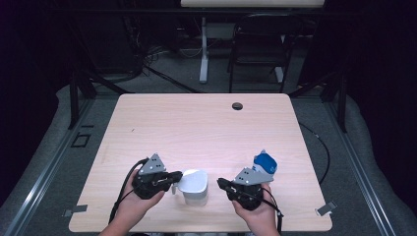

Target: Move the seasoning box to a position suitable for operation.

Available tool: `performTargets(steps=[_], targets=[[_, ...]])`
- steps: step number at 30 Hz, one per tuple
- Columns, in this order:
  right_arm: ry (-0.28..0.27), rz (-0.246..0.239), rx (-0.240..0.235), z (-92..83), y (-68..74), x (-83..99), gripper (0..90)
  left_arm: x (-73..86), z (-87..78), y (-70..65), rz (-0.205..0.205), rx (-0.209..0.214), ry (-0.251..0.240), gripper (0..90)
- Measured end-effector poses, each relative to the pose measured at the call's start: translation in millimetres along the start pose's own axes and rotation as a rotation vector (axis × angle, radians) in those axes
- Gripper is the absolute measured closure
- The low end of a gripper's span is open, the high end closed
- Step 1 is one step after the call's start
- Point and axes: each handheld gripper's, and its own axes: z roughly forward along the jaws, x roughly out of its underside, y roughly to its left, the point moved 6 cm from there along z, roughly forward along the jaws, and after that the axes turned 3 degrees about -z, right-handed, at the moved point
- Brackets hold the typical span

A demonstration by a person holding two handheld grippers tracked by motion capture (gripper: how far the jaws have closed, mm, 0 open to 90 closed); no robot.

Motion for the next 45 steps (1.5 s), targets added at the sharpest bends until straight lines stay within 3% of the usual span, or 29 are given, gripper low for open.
performTargets(steps=[20,30,45], targets=[[0.042,-0.012,-0.035,6.7,4.7,4.6,90.0,2.8,-0.6,2.0,0.003,0.01,-0.019,90.0],[0.073,-0.057,-0.045,14.4,7.1,1.5,90.0,4.7,-1.9,3.7,-0.005,0.004,-0.015,90.0],[0.06,-0.061,-0.073,20.6,15.5,-3.8,90.0,5.6,-1.7,3.7,-0.012,0.005,-0.029,90.0]])
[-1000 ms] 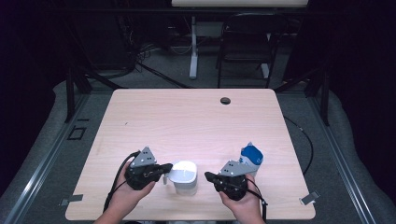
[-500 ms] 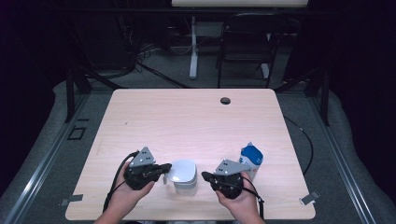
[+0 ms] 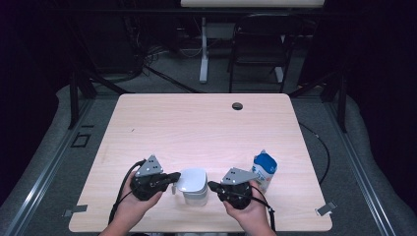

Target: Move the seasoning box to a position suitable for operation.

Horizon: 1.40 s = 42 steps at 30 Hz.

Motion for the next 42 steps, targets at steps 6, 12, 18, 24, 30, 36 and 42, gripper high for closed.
performTargets(steps=[6,12,18,24,30,36,42], targets=[[0.01,-0.018,-0.009,0.5,2.0,-3.2,90.0,0.5,-0.3,0.1,-0.001,0.0,-0.002,90.0],[0.006,-0.028,-0.01,1.2,3.7,-8.2,90.0,0.7,0.2,0.2,-0.003,-0.005,-0.011,90.0],[-0.002,-0.02,-0.016,0.9,3.6,-11.3,90.0,2.2,-0.6,0.6,-0.005,-0.017,-0.017,87.8],[0.0,-0.01,-0.018,0.6,3.3,-12.6,90.0,9.0,-6.2,3.7,-0.019,-0.013,-0.018,84.5],[0.001,-0.011,-0.015,0.5,3.1,-13.8,90.0,22.6,-9.2,8.1,-0.04,-0.008,-0.017,81.7],[0.001,-0.012,-0.012,1.0,3.1,-15.5,90.0,33.4,-7.4,9.0,-0.051,0.006,-0.018,83.3],[0.002,-0.006,-0.011,-0.1,2.3,-17.2,90.0,39.8,-5.5,8.0,-0.051,0.025,-0.013,83.6]])
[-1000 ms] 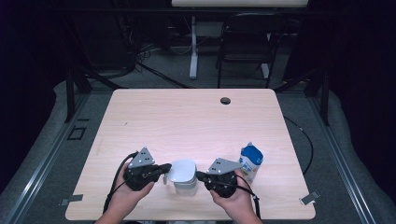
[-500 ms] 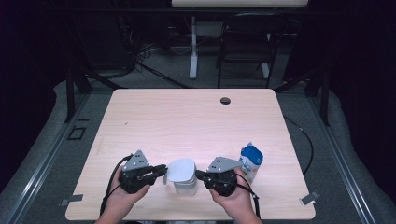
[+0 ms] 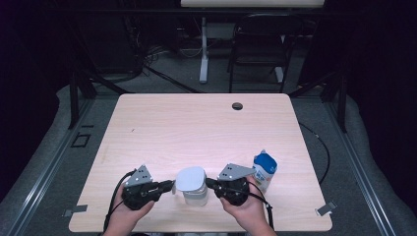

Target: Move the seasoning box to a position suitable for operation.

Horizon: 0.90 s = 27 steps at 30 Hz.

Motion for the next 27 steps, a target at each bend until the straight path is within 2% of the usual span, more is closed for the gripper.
performTargets(steps=[6,8,15,17,27], targets=[[-0.002,-0.006,-0.001,-0.5,0.3,-3.1,90.0,4.5,4.8,0.7,0.004,0.005,0.006,79.5],[-0.004,-0.005,0.0,-0.4,0.5,-3.8,90.0,5.2,6.4,0.3,0.014,0.001,0.022,79.3],[-0.008,-0.002,-0.005,-0.4,1.0,-6.7,90.0,6.6,9.4,1.1,0.02,0.005,0.022,77.4],[-0.011,0.001,-0.007,-0.2,1.2,-7.4,90.0,8.9,10.2,1.1,0.026,-0.003,0.041,77.8],[-0.013,0.003,-0.007,1.4,2.5,-10.2,90.0,13.7,12.6,3.6,0.021,-0.009,0.045,81.3]])
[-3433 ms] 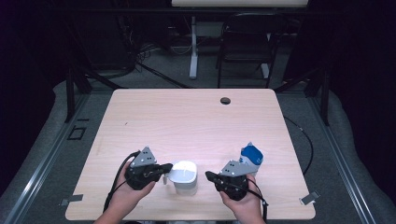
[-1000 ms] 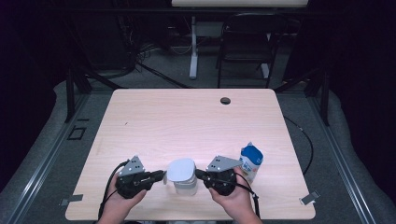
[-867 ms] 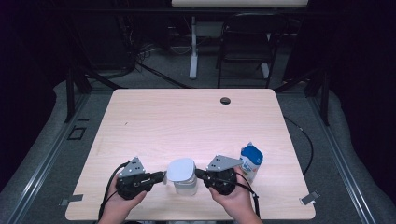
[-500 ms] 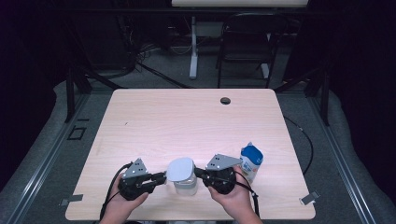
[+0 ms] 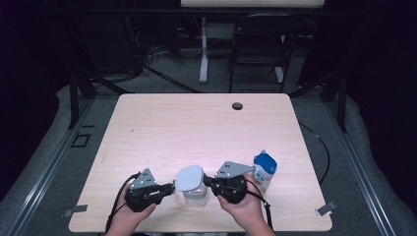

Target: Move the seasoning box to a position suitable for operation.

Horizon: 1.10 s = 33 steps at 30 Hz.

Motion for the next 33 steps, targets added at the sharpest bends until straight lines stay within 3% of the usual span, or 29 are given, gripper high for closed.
performTargets(steps=[16,33], targets=[[-0.007,-0.012,-0.009,1.9,6.1,-14.0,90.0,3.2,-6.6,-0.3,-0.031,0.014,-0.026,78.2],[-0.019,-0.027,-0.019,2.7,12.6,-28.2,90.0,3.0,-4.8,-4.1,-0.033,0.021,-0.028,73.2]])
